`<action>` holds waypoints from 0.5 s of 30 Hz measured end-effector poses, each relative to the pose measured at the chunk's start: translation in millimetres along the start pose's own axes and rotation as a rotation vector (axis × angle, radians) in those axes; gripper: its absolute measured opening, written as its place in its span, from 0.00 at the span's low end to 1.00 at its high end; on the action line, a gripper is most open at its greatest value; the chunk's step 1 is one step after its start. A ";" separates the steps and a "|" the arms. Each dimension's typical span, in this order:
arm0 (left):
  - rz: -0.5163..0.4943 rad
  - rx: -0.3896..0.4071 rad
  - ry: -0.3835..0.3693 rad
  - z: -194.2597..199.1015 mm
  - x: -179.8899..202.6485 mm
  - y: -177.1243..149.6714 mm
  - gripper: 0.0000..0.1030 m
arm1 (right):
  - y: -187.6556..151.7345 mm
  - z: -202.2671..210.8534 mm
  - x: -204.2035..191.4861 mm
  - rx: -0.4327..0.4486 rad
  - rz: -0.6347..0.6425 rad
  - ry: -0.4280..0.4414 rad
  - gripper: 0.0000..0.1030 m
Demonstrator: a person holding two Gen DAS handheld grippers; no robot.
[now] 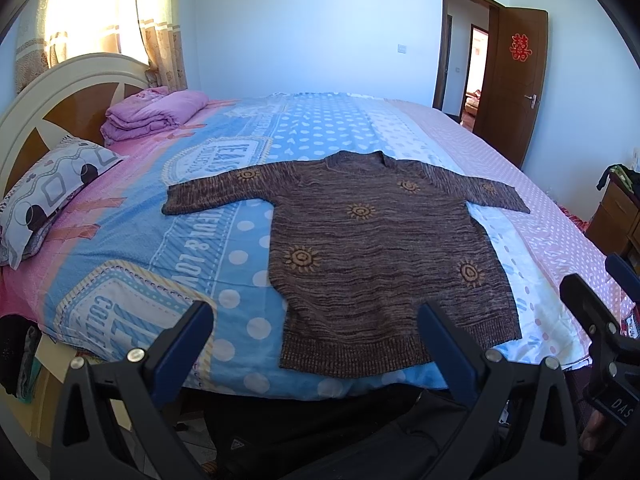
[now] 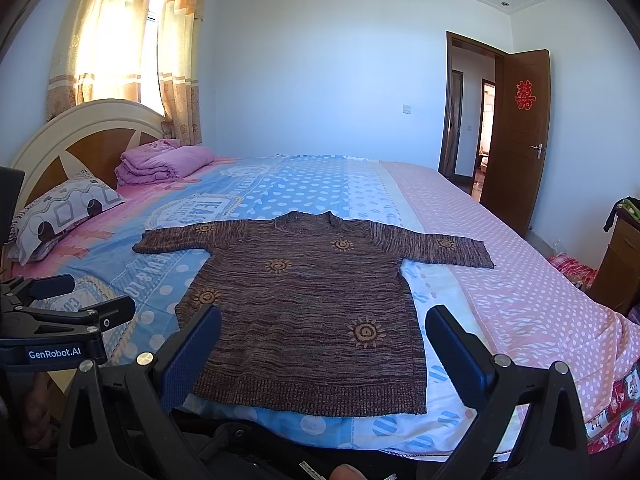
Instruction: Fold small clothes
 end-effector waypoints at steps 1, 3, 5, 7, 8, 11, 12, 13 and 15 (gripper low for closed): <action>0.000 0.000 0.000 0.0 -0.1 0.1 1.00 | 0.1 0.0 0.1 0.000 0.000 0.000 0.99; 0.001 0.000 0.000 -0.1 0.0 0.2 1.00 | 0.3 0.2 -0.1 0.000 0.000 -0.001 0.99; 0.001 -0.001 0.000 -0.1 0.1 0.1 1.00 | 0.3 0.2 -0.5 0.001 0.000 0.000 0.99; 0.001 -0.002 -0.001 0.1 0.3 0.0 1.00 | 0.1 0.4 -0.7 0.001 0.001 0.000 0.99; 0.000 -0.002 -0.001 -0.1 1.1 0.0 1.00 | 0.0 0.7 -0.4 0.002 0.000 0.000 0.99; 0.002 -0.002 0.000 -0.2 1.0 0.0 1.00 | 0.1 0.6 -0.6 0.001 0.000 0.001 0.99; 0.002 -0.002 0.000 -0.3 1.7 -0.5 1.00 | 0.0 0.8 -0.6 0.000 0.000 0.002 0.99; 0.002 -0.002 -0.001 -0.3 1.8 -0.5 1.00 | -0.2 0.7 -0.8 0.000 0.000 0.002 0.99; 0.001 -0.002 -0.001 -0.2 1.6 -0.5 1.00 | -0.4 0.7 -0.8 0.000 0.000 0.002 0.99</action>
Point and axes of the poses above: each gripper's, at about its wrist camera, not at the fingertips, and z roughly against the way its jaws point, x to its right, y to its top, the point moved 4 cm from there along -z, roughly the way its jaws point, and after that the axes turned 4 degrees about z, right-handed, at the moved point
